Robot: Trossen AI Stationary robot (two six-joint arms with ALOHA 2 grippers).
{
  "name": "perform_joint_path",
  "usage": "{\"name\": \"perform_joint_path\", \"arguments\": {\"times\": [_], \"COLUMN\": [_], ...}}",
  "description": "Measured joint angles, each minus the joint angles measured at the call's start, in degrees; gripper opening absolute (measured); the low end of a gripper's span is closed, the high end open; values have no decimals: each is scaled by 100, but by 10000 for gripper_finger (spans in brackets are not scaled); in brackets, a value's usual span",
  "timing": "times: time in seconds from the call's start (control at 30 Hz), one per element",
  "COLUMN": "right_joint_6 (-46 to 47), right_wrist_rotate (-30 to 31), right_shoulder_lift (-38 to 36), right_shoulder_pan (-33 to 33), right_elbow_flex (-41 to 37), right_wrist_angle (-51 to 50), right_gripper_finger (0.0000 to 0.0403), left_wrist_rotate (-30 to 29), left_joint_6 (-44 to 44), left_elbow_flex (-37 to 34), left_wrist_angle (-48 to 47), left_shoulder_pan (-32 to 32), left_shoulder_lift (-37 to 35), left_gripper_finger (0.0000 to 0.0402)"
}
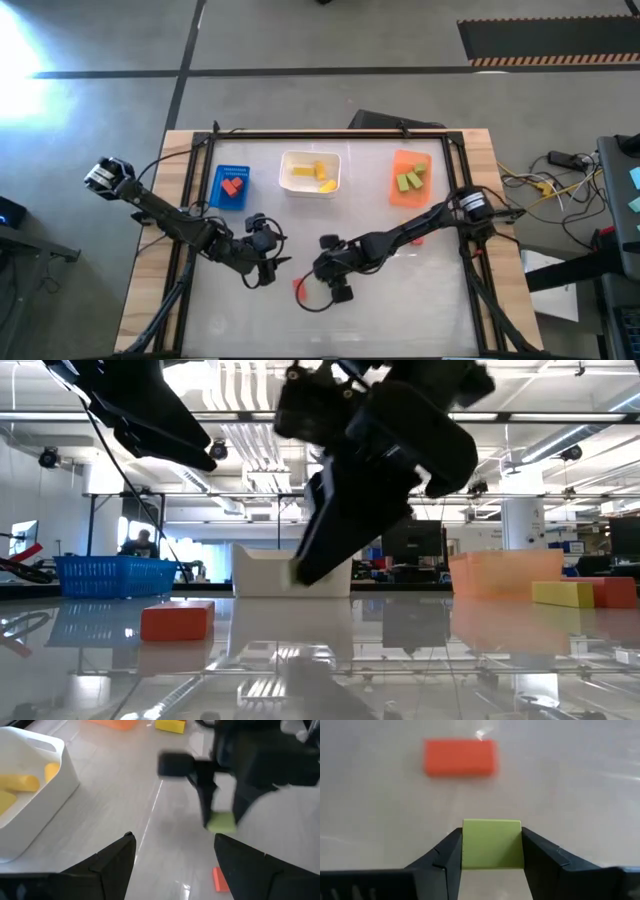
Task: Sort & place blocks by color
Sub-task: Put the green block into the orange bin
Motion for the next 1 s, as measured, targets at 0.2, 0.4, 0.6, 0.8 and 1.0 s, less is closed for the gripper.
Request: {"name": "perform_joint_path", "arguments": {"times": [0.2,0.4,0.6,0.8,1.0], "right_joint_6": [2,204,517,1188,2136], "right_wrist_rotate": [1073,1806,2120,2122,2130], "right_shoulder_lift": [-584,-1159,-1875,-2700,-3429], "right_shoulder_pan": [-6,-257,-906,-1925,-3264], "right_elbow_flex": [0,-5,-377,-1127,-2182], "right_wrist_angle": [-1297,-2667,-3490,-3720,-3690], "right_gripper_finger": [152,152,152,152,152], "left_wrist_rotate": [-16,-16,-16,-14,-14], "left_joint_6": [-12,-15,-20,-22,-19], "left_elbow_flex": [-7,-22,-17,-18,-29], "left_wrist_angle": [7,0,0,39,39], "left_shoulder_pan": [0,0,0,0,0], "left_shoulder_lift": [-2,-2,-2,-2,-2], "left_gripper_finger": [254,254,254,254,254]}}
